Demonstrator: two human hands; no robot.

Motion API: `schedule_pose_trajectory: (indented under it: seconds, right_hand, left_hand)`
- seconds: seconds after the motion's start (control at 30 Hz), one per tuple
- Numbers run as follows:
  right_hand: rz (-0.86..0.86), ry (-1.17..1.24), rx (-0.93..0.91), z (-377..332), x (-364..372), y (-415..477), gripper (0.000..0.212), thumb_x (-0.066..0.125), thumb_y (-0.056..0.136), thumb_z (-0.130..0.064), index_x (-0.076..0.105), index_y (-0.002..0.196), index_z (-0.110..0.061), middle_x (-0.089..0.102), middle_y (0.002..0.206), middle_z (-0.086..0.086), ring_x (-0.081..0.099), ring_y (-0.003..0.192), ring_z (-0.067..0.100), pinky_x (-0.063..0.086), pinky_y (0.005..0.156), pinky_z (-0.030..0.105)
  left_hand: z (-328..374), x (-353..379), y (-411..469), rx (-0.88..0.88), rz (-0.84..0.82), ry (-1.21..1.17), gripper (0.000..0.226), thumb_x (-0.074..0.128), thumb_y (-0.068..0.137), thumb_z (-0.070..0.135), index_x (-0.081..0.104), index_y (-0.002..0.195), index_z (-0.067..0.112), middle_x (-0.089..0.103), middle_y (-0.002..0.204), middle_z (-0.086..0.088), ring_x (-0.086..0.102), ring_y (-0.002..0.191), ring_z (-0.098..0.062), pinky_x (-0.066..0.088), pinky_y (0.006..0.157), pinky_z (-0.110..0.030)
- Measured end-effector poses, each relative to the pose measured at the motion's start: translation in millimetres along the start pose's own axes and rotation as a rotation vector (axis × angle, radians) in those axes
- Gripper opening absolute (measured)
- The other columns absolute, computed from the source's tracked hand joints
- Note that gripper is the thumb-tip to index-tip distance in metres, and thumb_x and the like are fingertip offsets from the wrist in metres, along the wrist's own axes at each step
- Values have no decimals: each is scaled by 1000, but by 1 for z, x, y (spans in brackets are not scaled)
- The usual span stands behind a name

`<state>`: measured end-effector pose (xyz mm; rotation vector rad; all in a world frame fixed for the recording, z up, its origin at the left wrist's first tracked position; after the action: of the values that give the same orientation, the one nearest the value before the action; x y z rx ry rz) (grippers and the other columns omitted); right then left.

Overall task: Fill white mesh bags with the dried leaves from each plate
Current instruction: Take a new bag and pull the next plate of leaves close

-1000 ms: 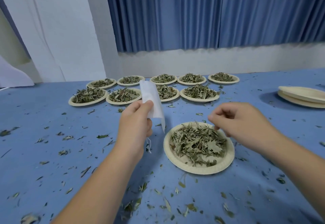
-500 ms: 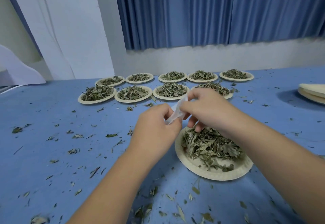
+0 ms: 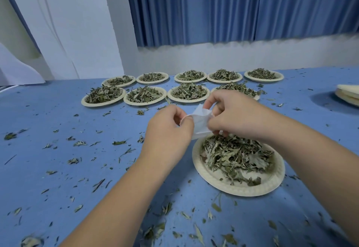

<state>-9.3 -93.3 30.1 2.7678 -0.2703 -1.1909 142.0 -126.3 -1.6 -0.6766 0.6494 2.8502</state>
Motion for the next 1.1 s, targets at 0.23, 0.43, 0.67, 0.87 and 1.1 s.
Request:
schedule_pose_trajectory:
  seconds: [0.23,0.43,0.67,0.87,1.1]
  right_hand:
    - [-90,-3,71,11,-5,1,24,65,74,-9,57,90,-26,71,66,5,55,48,12,42,49,27]
    - [-101,4,28,17,-11,2,28,78,70,-40,64,88,-23,69,82,5,58,61,15,45,59,34]
    - [-177,-374,198,45,-38,2,54,36,86,-69,59,114,-29,59,117,-7,56,101,11,41,81,28]
    - [-379,-392,342,52,-32,-7,73,27,80,-77,49,131,-30,49,120,-8,55,103,16,53,85,35]
    - [-487,-280,379,45,-29,-12,55,38,85,-70,57,114,-26,60,110,-2,63,98,13,57,83,36]
  left_hand:
    - [-4,-3,1,37,-3,260,11,54,91,23,50,80,24,57,70,6,51,58,-8,40,50,-29]
    - [-1,-3,-2,70,-33,-78,23,54,91,16,53,86,39,57,63,6,43,43,-4,32,36,-14]
    - [-7,-7,1,82,37,-36,21,53,91,16,56,81,34,58,72,5,49,51,-11,40,46,-23]
    - [-9,-8,2,133,64,49,19,52,90,18,55,80,33,58,72,7,51,54,-14,43,47,-32]
    - [-11,-12,5,147,100,106,16,52,89,19,54,79,31,59,69,9,52,59,-14,46,51,-37]
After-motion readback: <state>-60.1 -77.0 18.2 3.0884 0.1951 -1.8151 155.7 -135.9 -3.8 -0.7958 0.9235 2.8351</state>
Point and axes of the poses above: each hand's wrist, its own y-axis towards the middle knuckle, its own x-axis out of the palm, z = x × y, the point moved 3 cm from there along y, towards the middle knuckle
